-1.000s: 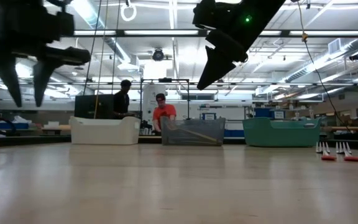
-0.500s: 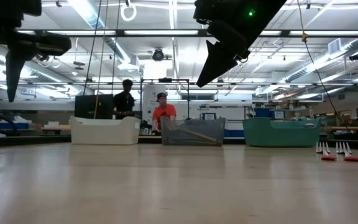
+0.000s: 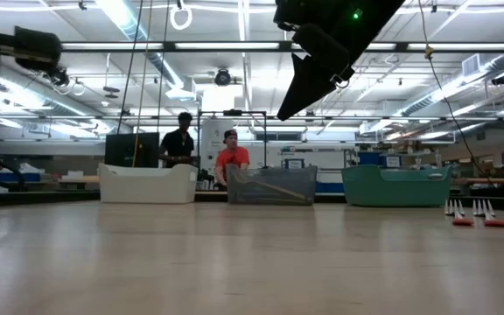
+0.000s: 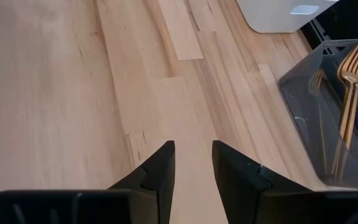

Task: Sort silverware by color (type)
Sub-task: Put the blue fork into the white bin

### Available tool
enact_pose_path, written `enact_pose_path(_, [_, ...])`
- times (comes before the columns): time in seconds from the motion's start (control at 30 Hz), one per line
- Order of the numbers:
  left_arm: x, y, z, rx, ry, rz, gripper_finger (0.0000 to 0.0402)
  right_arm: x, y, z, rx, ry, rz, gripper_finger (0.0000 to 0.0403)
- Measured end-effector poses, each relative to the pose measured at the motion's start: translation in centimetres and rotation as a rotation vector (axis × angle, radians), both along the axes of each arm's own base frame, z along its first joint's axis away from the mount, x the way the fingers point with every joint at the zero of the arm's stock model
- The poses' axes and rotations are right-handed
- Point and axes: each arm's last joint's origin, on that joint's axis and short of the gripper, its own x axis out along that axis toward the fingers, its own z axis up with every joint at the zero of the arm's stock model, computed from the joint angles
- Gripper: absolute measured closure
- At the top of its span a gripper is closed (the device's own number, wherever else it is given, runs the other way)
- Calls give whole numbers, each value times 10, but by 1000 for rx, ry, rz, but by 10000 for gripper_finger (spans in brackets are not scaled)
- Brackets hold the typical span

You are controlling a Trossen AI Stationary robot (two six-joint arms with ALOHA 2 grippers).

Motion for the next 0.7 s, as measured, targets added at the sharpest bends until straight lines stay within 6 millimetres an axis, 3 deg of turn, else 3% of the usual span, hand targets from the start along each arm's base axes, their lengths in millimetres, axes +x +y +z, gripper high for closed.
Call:
enact_pose_path(0.27, [2, -26, -15, -81, 12, -91, 288, 0, 0, 0, -1, 0, 2, 286])
enact_pose_path(0.7, [8, -36, -41, -60, 98, -120, 294, 3, 1, 2, -10, -23, 23, 286])
